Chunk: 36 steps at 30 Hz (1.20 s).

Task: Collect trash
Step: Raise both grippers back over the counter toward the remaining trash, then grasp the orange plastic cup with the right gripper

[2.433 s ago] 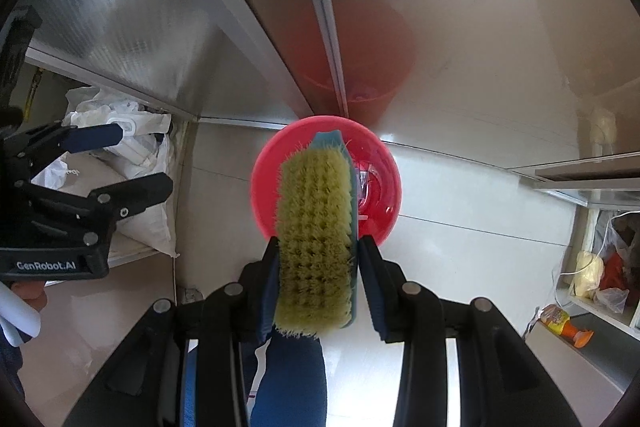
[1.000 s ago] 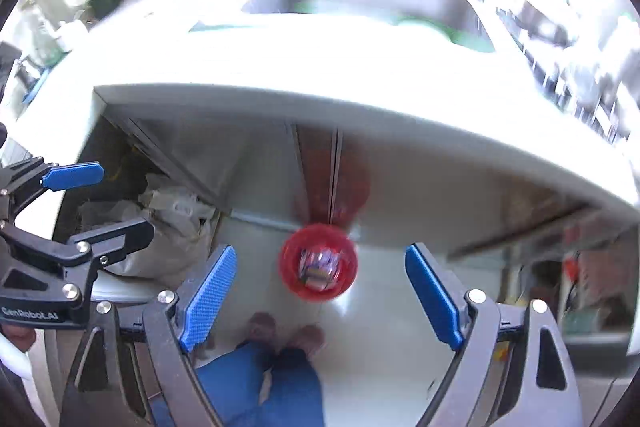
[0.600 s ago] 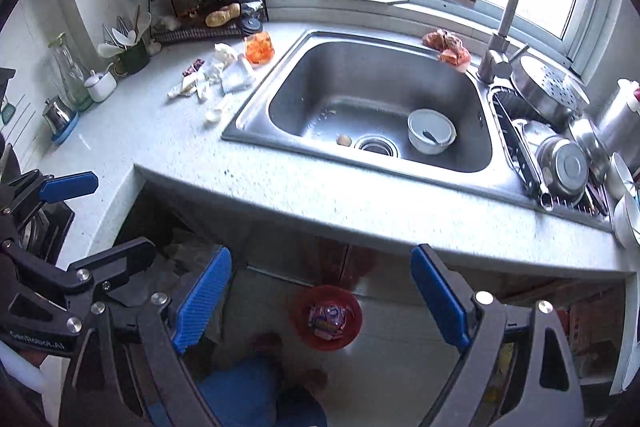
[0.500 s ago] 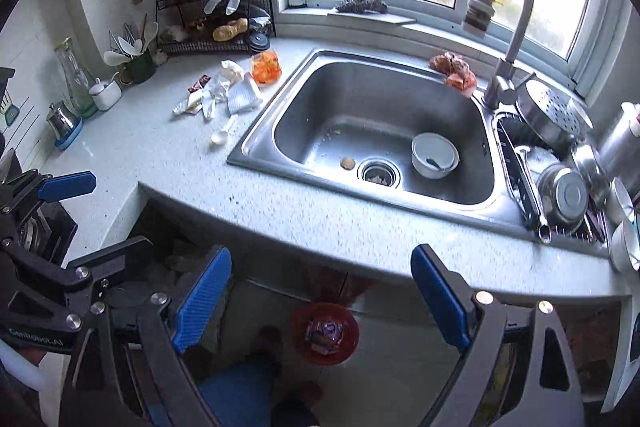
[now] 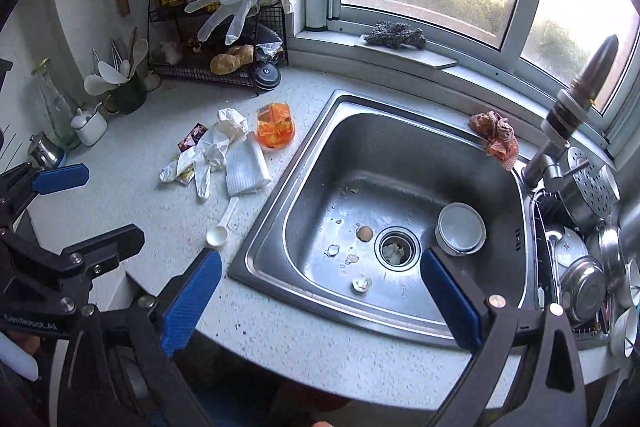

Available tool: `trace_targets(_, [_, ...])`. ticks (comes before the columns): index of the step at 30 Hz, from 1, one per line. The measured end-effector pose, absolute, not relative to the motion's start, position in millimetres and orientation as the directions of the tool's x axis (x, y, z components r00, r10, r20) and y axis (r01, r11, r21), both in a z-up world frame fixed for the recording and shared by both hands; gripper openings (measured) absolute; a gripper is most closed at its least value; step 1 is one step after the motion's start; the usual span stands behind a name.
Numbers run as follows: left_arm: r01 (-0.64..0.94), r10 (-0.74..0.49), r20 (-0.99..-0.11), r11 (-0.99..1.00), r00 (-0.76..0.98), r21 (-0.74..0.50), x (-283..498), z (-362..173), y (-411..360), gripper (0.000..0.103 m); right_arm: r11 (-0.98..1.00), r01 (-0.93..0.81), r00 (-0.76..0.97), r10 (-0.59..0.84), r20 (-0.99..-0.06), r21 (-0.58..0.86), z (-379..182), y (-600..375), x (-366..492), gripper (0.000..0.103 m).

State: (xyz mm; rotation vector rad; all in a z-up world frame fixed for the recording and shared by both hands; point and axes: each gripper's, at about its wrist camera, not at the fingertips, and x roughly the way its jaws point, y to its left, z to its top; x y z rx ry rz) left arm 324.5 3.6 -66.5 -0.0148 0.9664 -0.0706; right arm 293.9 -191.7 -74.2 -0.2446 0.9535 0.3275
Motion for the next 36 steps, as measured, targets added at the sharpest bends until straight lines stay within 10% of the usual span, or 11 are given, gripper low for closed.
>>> trace_targets(36, [-0.052,-0.103,-0.943,0.991,0.316,-0.126,544,-182,156,0.103,0.887,-0.461,0.232,0.142,-0.962,0.019,-183,-57,513,0.094])
